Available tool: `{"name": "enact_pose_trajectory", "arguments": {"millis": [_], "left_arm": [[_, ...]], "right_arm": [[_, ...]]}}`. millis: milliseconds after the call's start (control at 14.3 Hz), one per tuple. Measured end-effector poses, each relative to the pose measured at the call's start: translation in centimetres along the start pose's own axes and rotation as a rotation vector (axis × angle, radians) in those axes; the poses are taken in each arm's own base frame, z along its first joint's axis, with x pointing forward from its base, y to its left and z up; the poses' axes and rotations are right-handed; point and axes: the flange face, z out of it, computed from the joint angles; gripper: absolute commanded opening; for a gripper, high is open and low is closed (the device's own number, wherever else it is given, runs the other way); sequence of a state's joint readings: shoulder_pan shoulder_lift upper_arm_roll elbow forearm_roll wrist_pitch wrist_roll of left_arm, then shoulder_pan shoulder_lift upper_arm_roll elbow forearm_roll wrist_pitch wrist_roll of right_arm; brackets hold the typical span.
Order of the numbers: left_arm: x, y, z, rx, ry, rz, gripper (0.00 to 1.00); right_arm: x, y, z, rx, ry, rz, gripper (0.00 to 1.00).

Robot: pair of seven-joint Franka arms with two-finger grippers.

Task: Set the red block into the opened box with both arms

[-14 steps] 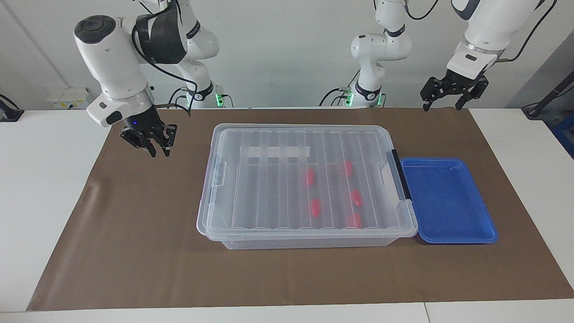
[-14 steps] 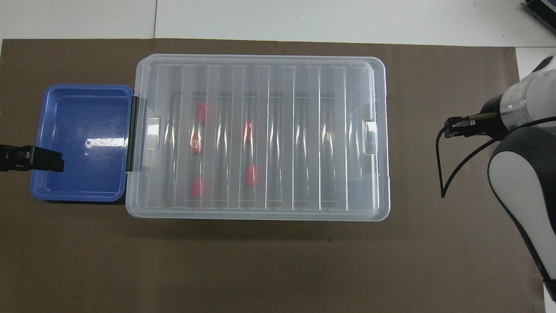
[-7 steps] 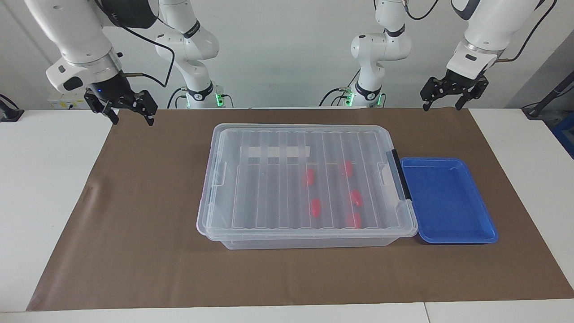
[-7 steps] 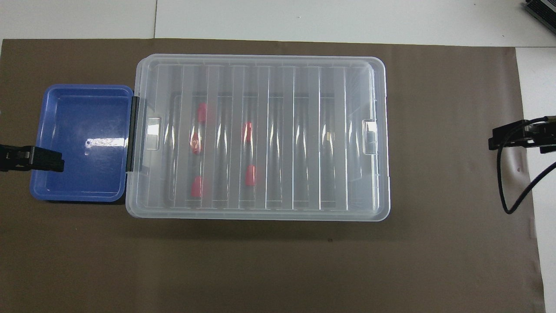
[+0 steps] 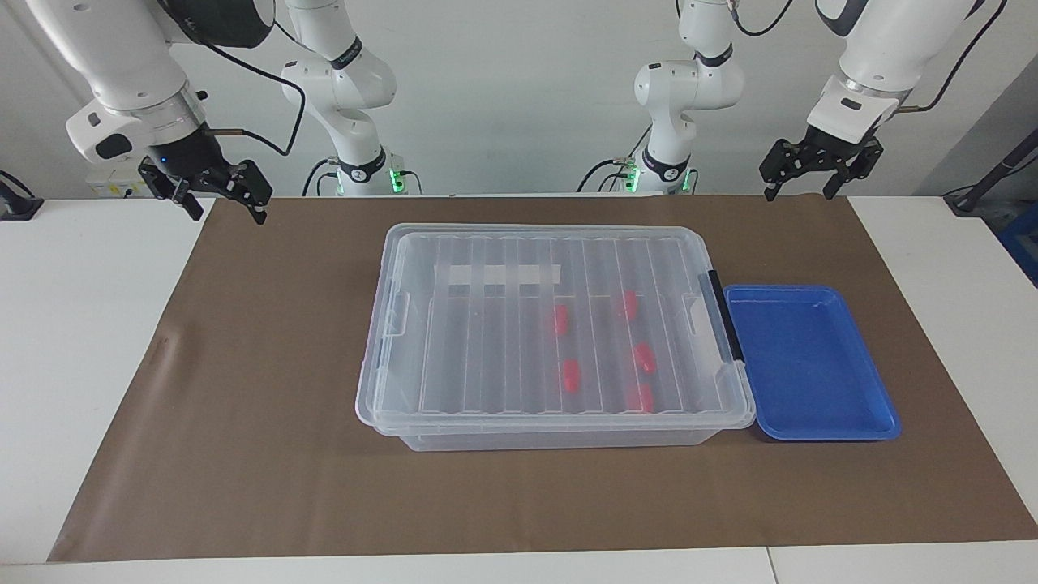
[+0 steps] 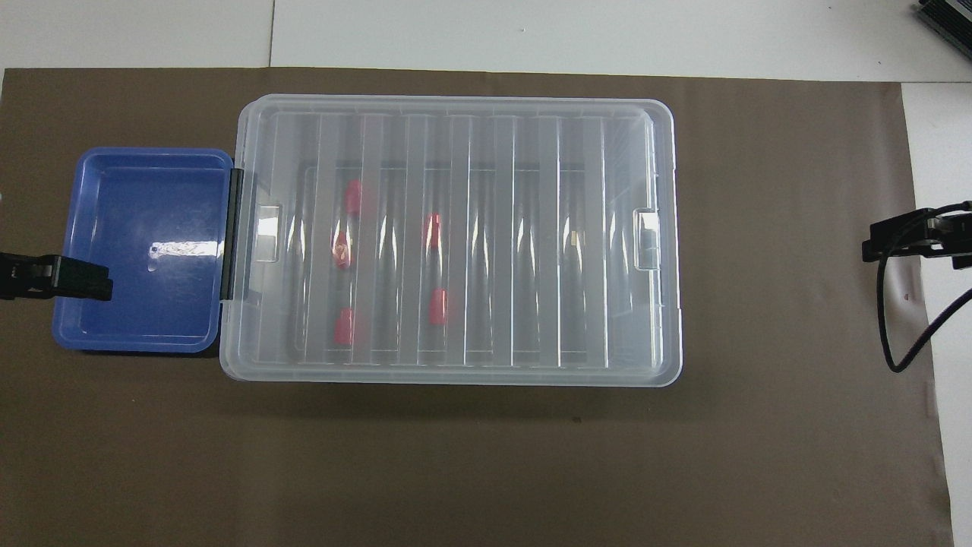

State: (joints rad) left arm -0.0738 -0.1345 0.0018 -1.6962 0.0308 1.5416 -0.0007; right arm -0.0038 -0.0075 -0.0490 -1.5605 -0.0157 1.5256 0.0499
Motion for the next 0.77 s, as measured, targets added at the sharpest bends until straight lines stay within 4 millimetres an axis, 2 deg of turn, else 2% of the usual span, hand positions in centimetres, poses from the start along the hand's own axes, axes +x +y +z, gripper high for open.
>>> {"name": "enact_pose_trajectory", "arguments": {"millis": [490,770], "left_arm": [[0.0,0.0,0.0,0.0,0.0,0.0,1.0],[0.0,0.0,0.0,0.0,0.0,0.0,1.0]], "right_arm": [[-0.19,-0.6,0.13,-0.002,-0.015,-0.012,1.0],[-0.18,-0.13,0.16,-0.002,-0.017,-0.003,1.0]]}}
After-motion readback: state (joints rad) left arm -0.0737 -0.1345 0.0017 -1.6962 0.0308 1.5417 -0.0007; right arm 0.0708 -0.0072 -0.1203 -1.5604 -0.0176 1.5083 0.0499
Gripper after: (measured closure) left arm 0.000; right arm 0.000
